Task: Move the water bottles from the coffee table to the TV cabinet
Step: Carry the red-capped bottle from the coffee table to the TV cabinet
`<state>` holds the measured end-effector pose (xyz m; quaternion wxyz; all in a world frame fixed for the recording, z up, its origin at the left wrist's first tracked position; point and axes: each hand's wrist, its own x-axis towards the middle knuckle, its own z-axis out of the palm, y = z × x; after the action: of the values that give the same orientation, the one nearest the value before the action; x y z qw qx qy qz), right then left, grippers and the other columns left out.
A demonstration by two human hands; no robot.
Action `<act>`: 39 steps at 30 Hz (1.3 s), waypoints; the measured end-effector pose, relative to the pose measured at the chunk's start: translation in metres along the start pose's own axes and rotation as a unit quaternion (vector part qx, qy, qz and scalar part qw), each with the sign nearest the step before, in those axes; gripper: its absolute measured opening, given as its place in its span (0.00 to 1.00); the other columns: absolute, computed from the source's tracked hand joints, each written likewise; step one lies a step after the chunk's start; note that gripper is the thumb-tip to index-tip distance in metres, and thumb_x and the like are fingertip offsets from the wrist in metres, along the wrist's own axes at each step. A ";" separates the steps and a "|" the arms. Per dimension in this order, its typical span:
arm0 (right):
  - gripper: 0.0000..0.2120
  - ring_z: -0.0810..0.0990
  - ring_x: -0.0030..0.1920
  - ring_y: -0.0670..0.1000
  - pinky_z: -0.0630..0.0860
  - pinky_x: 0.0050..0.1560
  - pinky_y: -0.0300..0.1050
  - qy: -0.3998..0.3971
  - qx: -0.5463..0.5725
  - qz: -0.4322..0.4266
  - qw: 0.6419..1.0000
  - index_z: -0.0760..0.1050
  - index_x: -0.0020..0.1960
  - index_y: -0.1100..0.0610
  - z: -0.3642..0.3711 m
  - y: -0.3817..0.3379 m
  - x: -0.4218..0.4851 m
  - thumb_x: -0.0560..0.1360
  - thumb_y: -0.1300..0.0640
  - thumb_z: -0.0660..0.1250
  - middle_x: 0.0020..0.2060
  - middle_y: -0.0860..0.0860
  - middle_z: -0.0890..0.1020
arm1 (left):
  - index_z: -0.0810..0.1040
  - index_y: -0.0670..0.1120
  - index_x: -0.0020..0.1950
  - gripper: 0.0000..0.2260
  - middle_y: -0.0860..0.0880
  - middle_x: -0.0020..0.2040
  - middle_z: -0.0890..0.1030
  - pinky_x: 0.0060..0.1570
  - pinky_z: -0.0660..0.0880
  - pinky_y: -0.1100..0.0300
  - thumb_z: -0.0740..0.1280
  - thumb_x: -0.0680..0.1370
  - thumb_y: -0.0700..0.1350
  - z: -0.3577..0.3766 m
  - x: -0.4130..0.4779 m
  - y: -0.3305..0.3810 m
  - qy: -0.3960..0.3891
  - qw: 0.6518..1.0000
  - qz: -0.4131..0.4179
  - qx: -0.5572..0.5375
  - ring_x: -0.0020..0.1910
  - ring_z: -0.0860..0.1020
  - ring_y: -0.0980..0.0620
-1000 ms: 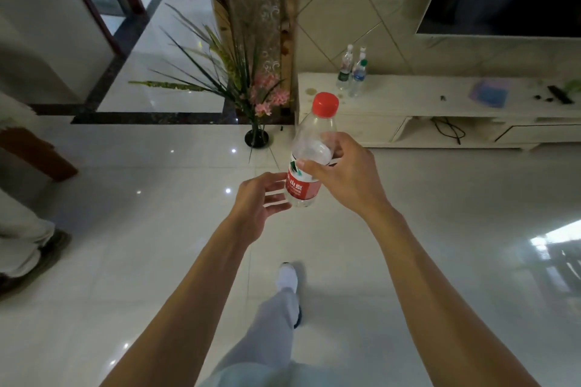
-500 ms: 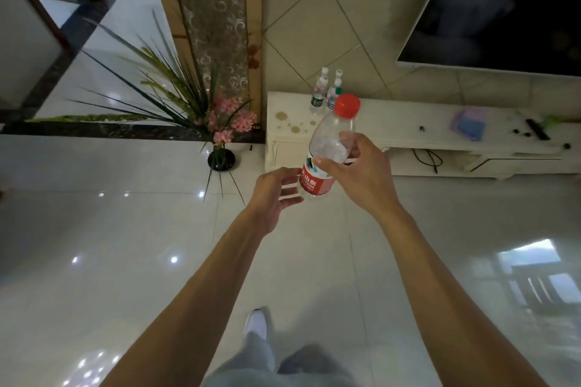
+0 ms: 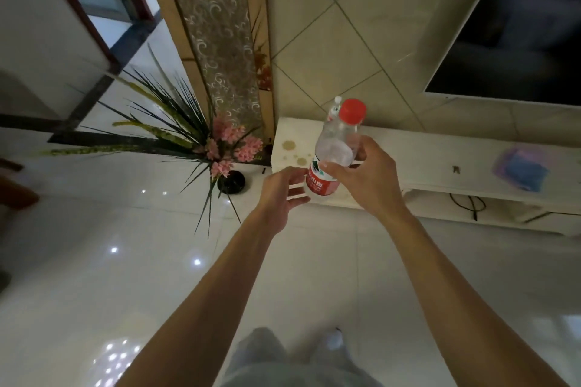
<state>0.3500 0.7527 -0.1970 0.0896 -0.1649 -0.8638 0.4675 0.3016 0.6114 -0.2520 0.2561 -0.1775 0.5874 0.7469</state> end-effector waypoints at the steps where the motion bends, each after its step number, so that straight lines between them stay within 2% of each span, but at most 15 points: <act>1: 0.31 0.79 0.57 0.49 0.76 0.57 0.43 -0.005 0.007 -0.007 1.000 0.72 0.65 0.55 -0.005 0.002 0.012 0.67 0.47 0.77 0.59 0.48 0.80 | 0.80 0.38 0.52 0.08 0.43 0.46 0.81 0.57 0.77 0.45 0.64 0.77 0.40 0.008 0.007 0.004 0.005 1.000 0.004 -0.007 0.47 0.79 0.44; 7: 0.33 0.78 0.59 0.49 0.76 0.58 0.43 -0.036 0.017 -0.013 0.999 0.69 0.67 0.55 -0.015 0.018 0.074 0.67 0.48 0.77 0.61 0.49 0.78 | 0.80 0.40 0.48 0.07 0.44 0.44 0.80 0.54 0.77 0.47 0.64 0.77 0.40 0.042 0.052 0.017 0.031 0.999 0.003 -0.026 0.45 0.79 0.44; 13: 0.32 0.78 0.59 0.48 0.76 0.58 0.43 -0.042 0.018 -0.004 0.999 0.69 0.67 0.54 0.006 0.034 0.145 0.68 0.48 0.77 0.61 0.48 0.78 | 0.79 0.39 0.52 0.09 0.43 0.49 0.80 0.54 0.77 0.47 0.63 0.77 0.41 0.049 0.124 0.033 0.030 0.999 -0.003 -0.027 0.50 0.79 0.43; 15: 0.31 0.78 0.56 0.47 0.77 0.56 0.40 -0.041 0.021 0.000 0.999 0.69 0.65 0.54 0.016 0.038 0.173 0.67 0.48 0.78 0.56 0.45 0.78 | 0.79 0.39 0.51 0.08 0.43 0.48 0.81 0.57 0.77 0.45 0.63 0.77 0.41 0.049 0.155 0.044 0.019 1.000 -0.008 -0.024 0.50 0.79 0.42; 18: 0.28 0.77 0.51 0.43 0.72 0.47 0.29 -0.024 0.020 0.015 0.999 0.69 0.62 0.51 0.034 0.046 0.220 0.67 0.49 0.78 0.52 0.42 0.76 | 0.81 0.41 0.49 0.08 0.42 0.51 0.81 0.59 0.77 0.44 0.63 0.77 0.42 0.050 0.215 0.059 0.008 1.000 -0.019 -0.019 0.53 0.80 0.41; 20: 0.28 0.77 0.48 0.38 0.72 0.45 0.28 -0.003 0.025 0.034 0.999 0.68 0.61 0.49 0.048 0.052 0.251 0.67 0.50 0.79 0.51 0.40 0.76 | 0.81 0.42 0.49 0.09 0.43 0.53 0.81 0.59 0.77 0.45 0.62 0.78 0.42 0.052 0.255 0.068 -0.013 1.000 -0.024 -0.008 0.54 0.80 0.42; 23: 0.30 0.79 0.48 0.37 0.74 0.46 0.26 0.022 0.028 0.075 0.997 0.69 0.61 0.50 0.067 0.066 0.286 0.65 0.50 0.79 0.50 0.38 0.77 | 0.81 0.43 0.52 0.11 0.44 0.54 0.81 0.59 0.76 0.47 0.60 0.78 0.42 0.054 0.303 0.076 -0.038 0.997 -0.062 0.014 0.55 0.79 0.42; 26: 0.30 0.80 0.49 0.39 0.76 0.48 0.29 0.029 0.033 0.112 0.993 0.68 0.60 0.48 0.087 0.078 0.315 0.64 0.50 0.80 0.50 0.39 0.79 | 0.81 0.41 0.53 0.12 0.42 0.56 0.80 0.60 0.75 0.45 0.59 0.79 0.41 0.047 0.347 0.077 -0.064 0.994 -0.088 0.020 0.58 0.78 0.39; 29: 0.31 0.80 0.54 0.45 0.79 0.53 0.37 0.035 0.030 0.124 0.991 0.69 0.62 0.50 0.104 0.095 0.339 0.64 0.51 0.80 0.57 0.46 0.78 | 0.80 0.41 0.54 0.11 0.40 0.57 0.79 0.59 0.75 0.46 0.59 0.79 0.40 0.047 0.384 0.071 -0.063 0.992 -0.104 0.022 0.57 0.78 0.38; 35: 0.32 0.79 0.55 0.46 0.77 0.51 0.32 0.052 0.012 0.141 0.989 0.68 0.64 0.54 0.134 0.143 0.380 0.65 0.51 0.80 0.59 0.49 0.76 | 0.80 0.41 0.55 0.11 0.41 0.56 0.80 0.60 0.75 0.47 0.60 0.79 0.40 0.053 0.451 0.048 -0.043 0.988 -0.146 0.022 0.57 0.78 0.39; 39: 0.34 0.79 0.53 0.42 0.79 0.52 0.34 0.067 0.017 0.163 0.984 0.68 0.66 0.54 0.159 0.187 0.411 0.66 0.50 0.80 0.58 0.47 0.78 | 0.79 0.40 0.57 0.12 0.44 0.53 0.81 0.49 0.76 0.54 0.60 0.78 0.40 0.063 0.500 0.026 -0.026 0.986 -0.161 0.037 0.51 0.79 0.44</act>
<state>-0.0431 0.8760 -0.4403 0.0726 -0.3333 -0.8092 0.4783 -0.1144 0.7545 -0.4991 0.3946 -0.2412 0.5715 0.6779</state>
